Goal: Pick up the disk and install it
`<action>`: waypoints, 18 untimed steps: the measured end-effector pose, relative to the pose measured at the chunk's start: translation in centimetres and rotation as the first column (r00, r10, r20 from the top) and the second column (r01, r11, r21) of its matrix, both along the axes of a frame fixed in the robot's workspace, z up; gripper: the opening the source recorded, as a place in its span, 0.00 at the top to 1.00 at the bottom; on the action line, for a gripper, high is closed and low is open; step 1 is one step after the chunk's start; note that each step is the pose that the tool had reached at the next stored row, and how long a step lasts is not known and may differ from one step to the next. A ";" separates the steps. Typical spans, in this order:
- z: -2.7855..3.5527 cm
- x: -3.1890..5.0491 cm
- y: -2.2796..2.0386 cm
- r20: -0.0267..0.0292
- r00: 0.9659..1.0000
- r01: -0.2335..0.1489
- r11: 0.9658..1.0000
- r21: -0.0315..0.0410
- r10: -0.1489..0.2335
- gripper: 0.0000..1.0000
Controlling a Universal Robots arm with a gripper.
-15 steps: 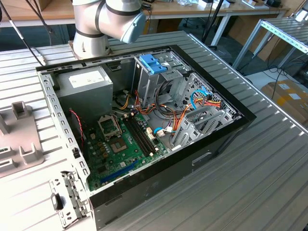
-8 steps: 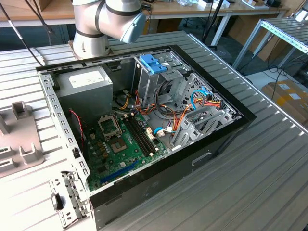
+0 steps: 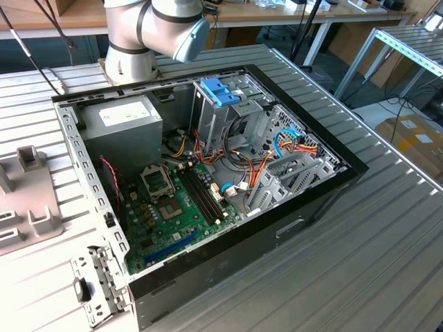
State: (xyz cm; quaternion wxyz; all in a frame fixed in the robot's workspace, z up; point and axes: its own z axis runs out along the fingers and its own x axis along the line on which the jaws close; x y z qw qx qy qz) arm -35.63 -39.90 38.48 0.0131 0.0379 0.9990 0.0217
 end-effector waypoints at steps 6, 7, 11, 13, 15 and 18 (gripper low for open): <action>-0.01 -0.31 0.00 0.000 1.000 0.000 1.000 0.000 0.000 0.89; -0.01 -0.37 0.00 0.000 1.000 0.000 1.000 0.000 0.000 0.89; -0.02 -0.60 0.00 0.000 1.000 0.000 1.000 0.000 0.000 0.89; -0.03 -0.69 0.00 0.000 1.000 0.000 1.000 0.000 0.000 0.89; -0.03 -0.77 0.00 0.000 1.000 0.000 1.000 0.000 0.000 0.89; -0.04 -0.96 0.00 0.000 1.000 0.000 1.000 0.000 0.000 0.89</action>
